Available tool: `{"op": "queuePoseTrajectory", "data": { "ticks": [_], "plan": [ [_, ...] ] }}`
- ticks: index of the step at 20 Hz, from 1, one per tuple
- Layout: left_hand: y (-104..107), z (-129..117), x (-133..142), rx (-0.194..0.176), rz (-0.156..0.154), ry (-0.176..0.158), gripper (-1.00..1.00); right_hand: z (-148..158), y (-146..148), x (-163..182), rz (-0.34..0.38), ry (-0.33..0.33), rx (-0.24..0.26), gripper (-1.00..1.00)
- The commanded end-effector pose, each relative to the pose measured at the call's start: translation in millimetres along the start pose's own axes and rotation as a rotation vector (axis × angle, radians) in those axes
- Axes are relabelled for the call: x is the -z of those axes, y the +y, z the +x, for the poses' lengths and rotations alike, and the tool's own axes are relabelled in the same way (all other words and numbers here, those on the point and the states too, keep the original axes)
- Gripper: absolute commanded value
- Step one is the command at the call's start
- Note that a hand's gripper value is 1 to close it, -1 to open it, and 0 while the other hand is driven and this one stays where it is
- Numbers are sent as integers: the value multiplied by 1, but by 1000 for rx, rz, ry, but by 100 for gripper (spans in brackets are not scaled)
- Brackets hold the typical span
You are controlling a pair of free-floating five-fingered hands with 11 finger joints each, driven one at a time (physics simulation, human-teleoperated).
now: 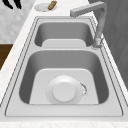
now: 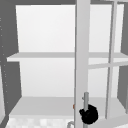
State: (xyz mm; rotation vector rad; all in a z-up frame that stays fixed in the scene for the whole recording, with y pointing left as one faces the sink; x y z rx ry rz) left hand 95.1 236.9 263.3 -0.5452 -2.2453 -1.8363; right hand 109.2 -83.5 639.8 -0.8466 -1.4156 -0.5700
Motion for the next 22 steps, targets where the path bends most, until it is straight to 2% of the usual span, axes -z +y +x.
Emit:
{"op": "queuePoseTrajectory", "data": {
  "ticks": [1, 10, 22],
  "plan": [
    [0, 0, 0, 0, 0, 0, 0, -24, -31, 2, 2, 17, -9, 100],
    [0, 0, 0, 0, 0, 0, 0, -33, -90, 7, 77, -45, -1, 100],
    [0, 0, 0, 0, 0, 0, 0, -44, -156, 26, 224, -97, 34, 100]
  ]
}}
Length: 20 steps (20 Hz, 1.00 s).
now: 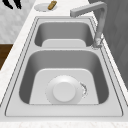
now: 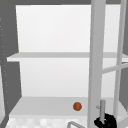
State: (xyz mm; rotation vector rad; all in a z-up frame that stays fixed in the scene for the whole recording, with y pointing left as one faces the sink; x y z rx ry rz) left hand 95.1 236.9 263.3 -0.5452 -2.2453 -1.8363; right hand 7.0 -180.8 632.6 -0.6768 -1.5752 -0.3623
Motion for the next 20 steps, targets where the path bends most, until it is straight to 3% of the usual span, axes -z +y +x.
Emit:
{"op": "queuePoseTrajectory", "data": {
  "ticks": [1, 20],
  "plan": [
    [0, 0, 0, 0, 0, 0, 0, -14, -27, 5, -9, 22, 9, 100],
    [0, 0, 0, 0, 0, 0, 0, -38, -142, 16, 177, -65, 42, 100]
  ]
}}
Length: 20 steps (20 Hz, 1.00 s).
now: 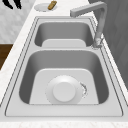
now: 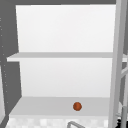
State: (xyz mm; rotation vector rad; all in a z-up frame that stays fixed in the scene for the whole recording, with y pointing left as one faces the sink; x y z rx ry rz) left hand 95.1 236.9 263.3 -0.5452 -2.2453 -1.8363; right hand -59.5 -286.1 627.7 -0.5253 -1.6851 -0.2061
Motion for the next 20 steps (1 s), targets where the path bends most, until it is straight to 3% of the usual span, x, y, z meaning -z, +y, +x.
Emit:
{"op": "queuePoseTrajectory", "data": {
  "ticks": [1, 16, 20],
  "plan": [
    [0, 0, 0, 0, 0, 0, 0, -13, -28, 1, -5, 21, 11, 100],
    [0, 0, 0, 0, 0, 0, 0, -38, -112, 20, 126, -127, 88, 100],
    [0, 0, 0, 0, 0, 0, 0, -44, -131, 25, 170, -138, 99, 100]
  ]
}}
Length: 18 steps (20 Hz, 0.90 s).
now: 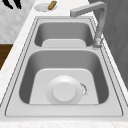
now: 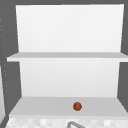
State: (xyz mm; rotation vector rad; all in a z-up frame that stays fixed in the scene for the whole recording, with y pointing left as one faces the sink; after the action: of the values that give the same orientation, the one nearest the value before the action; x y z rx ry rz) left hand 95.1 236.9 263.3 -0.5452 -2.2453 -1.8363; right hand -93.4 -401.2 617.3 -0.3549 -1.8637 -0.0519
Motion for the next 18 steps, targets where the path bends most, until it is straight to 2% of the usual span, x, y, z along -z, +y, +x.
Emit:
{"op": "queuePoseTrajectory", "data": {
  "ticks": [1, 5, 18],
  "plan": [
    [0, 0, 0, 0, 0, 0, 0, -13, -23, 3, -9, 28, 38, 100],
    [0, 0, 0, 0, 0, 0, 0, -21, -41, 6, 37, 44, 51, 100],
    [0, 0, 0, 0, 0, 0, 0, -36, -96, 16, 155, 18, 95, 100]
  ]
}}
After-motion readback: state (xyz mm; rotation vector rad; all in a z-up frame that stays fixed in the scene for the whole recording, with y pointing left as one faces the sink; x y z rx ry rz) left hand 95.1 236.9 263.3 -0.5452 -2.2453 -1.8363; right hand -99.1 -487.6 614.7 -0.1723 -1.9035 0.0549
